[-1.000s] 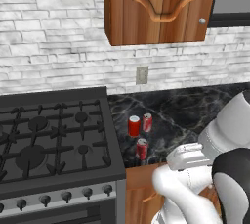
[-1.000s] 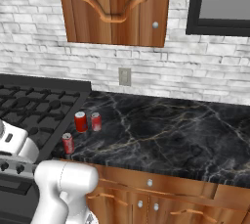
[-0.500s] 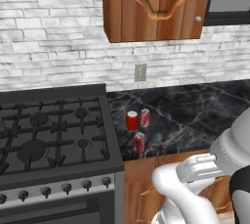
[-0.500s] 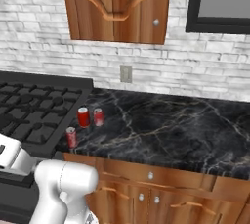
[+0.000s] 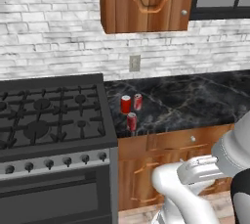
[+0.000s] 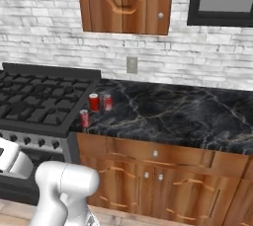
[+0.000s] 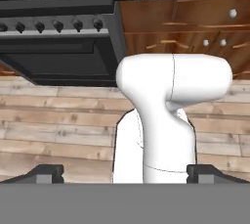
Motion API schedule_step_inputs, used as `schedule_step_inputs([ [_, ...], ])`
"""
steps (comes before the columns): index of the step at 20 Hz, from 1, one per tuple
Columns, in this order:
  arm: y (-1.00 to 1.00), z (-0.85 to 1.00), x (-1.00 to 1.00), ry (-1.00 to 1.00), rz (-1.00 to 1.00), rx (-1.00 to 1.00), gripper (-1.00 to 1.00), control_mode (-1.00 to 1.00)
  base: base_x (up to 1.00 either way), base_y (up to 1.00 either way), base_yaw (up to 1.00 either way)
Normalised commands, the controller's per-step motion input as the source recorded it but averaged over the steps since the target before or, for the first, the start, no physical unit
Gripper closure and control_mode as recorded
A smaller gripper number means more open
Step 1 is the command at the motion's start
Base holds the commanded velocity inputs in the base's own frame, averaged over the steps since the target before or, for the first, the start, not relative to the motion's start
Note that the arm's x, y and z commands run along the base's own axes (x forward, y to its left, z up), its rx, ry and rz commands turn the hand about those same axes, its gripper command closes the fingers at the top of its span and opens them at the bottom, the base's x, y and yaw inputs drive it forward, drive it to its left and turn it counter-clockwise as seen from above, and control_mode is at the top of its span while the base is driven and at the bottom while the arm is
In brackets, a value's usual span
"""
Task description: Four empty soda cans are scattered around the kitchen. Gather all the cans and cluster them next to the stove for recycling.
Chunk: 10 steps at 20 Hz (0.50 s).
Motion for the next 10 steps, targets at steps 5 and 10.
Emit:
schedule_step_inputs([
  [5,0.00,0.00,0.00,0.00,0.00,0.00,-1.00,1.00,-0.60,0.00,-0.01],
  [10,0.00,0.00,0.00,0.00,0.00,0.00,-1.00,1.00,-0.33,0.00,-0.21],
])
